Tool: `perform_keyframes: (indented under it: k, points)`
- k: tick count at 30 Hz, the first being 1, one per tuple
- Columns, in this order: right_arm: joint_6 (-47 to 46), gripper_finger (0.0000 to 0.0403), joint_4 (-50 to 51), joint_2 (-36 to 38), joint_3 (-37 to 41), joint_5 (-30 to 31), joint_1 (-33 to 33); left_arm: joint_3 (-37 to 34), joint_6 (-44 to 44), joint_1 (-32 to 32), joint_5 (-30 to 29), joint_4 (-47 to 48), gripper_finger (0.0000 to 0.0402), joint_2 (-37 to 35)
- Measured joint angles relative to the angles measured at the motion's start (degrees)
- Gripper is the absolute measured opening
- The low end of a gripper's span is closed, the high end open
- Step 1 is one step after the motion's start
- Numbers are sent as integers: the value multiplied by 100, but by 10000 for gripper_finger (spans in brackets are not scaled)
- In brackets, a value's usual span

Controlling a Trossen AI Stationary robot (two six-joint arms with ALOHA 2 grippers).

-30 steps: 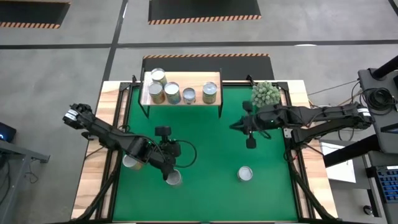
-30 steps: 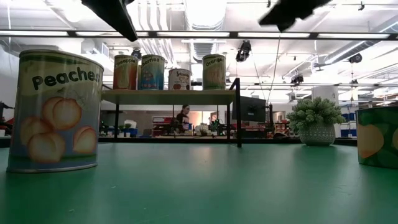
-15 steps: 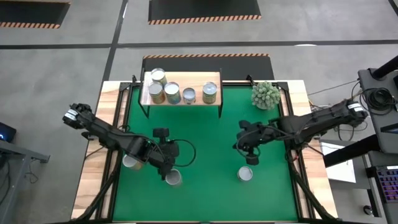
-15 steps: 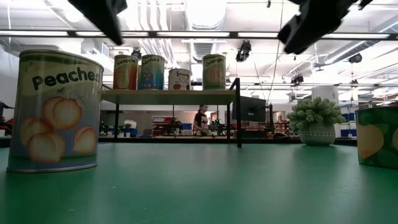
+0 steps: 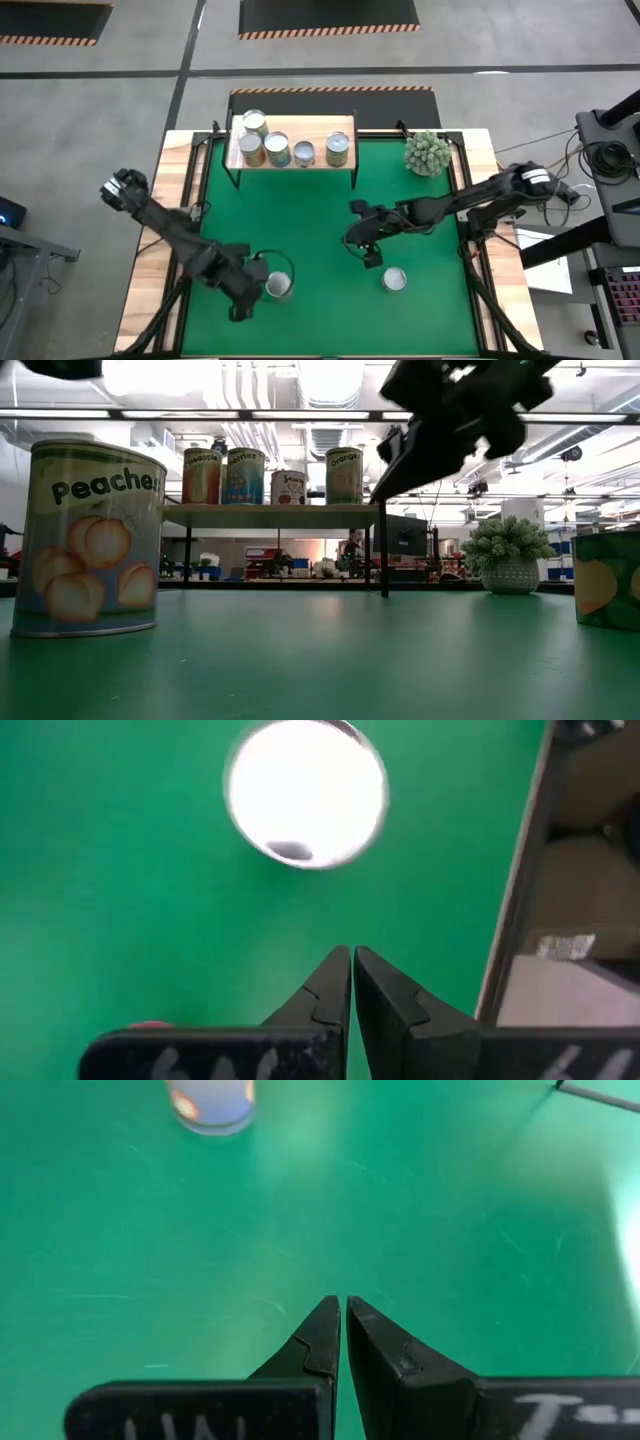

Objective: Pick and place cans onto a shelf
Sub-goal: Put the canned peaches on the shelf

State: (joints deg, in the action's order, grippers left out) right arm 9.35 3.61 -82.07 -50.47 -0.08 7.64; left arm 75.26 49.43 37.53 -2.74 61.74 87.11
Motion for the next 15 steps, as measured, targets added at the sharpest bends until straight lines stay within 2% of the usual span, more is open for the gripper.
perform_keyframes:
  k: [3,8,15]
  points:
    - [36,13,-109,-337,-210,-158,-109,-2,209,333,-229,-203,0,140]
    - [307,13,-191,-993,-807,-778,-168,-42,494,580,-374,-423,0,455]
    - [825,13,-101,-1995,-1793,-796,-176,-44,668,589,-378,-432,0,968]
